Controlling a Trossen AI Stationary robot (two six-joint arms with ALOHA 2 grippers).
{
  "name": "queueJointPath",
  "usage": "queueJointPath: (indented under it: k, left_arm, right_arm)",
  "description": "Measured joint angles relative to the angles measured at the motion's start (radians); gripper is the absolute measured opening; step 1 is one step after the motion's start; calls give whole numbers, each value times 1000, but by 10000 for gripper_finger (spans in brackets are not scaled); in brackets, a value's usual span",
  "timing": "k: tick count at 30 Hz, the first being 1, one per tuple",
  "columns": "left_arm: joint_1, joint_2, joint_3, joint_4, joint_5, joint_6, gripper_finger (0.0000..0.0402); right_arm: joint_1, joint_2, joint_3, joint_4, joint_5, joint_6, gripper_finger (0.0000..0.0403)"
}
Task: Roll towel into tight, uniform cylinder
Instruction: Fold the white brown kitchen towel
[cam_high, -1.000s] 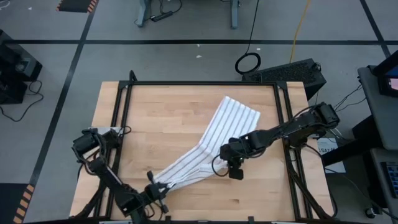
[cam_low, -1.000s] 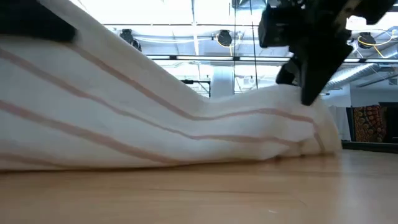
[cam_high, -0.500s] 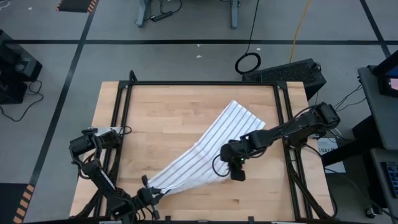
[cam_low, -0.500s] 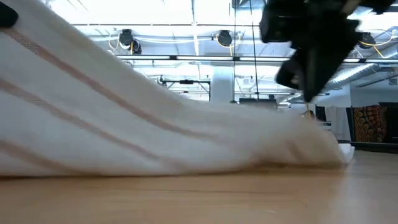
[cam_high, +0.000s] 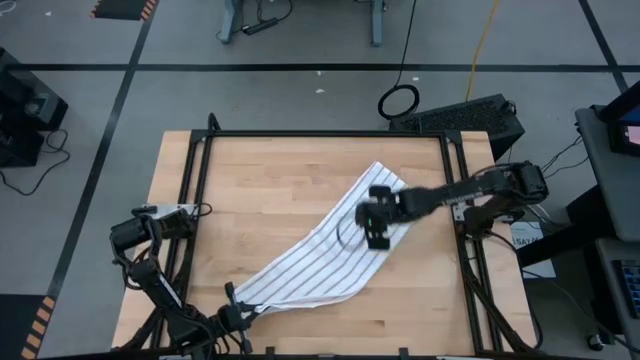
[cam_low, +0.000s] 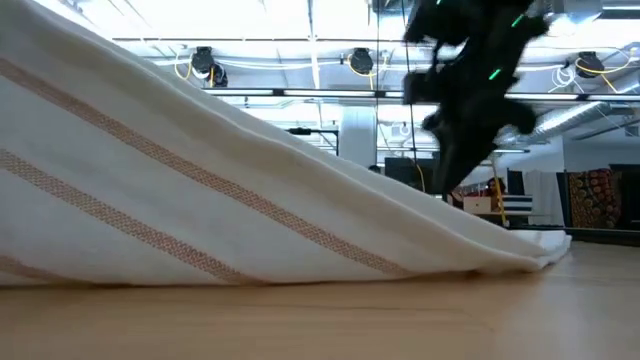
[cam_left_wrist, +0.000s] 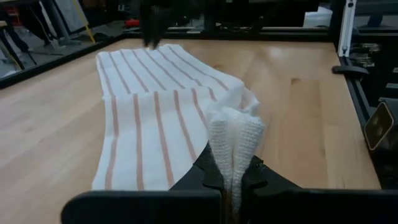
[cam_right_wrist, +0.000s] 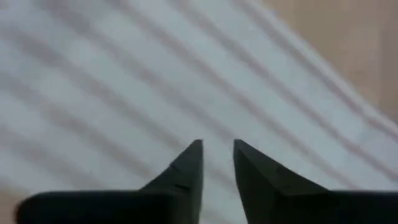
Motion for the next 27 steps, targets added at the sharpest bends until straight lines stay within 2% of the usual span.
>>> queueJointPath:
  k: [5,13,16,22,25,27]
  left_arm:
    - [12,0,0,-14,-2,-1,2]
    - [21,0,0,-46,-7,0,2]
    - [21,0,0,-47,-8,0,2]
    - [21,0,0,-72,-7,-1,2]
    - [23,0,0,-110,-7,-7,2]
    - [29,0,0,-152,-6,-31,2]
  right_arm:
    - [-237,0,-95,119,-86,-121,7]
    - [-484,7,-269,314,-217,-192,3]
    - [-519,4,-284,307,-176,-172,2]
    - [-551,0,-284,164,-35,-75,1]
    - [-551,-8,-285,124,4,-12,1]
    - [-552,-27,-286,121,-9,8,1]
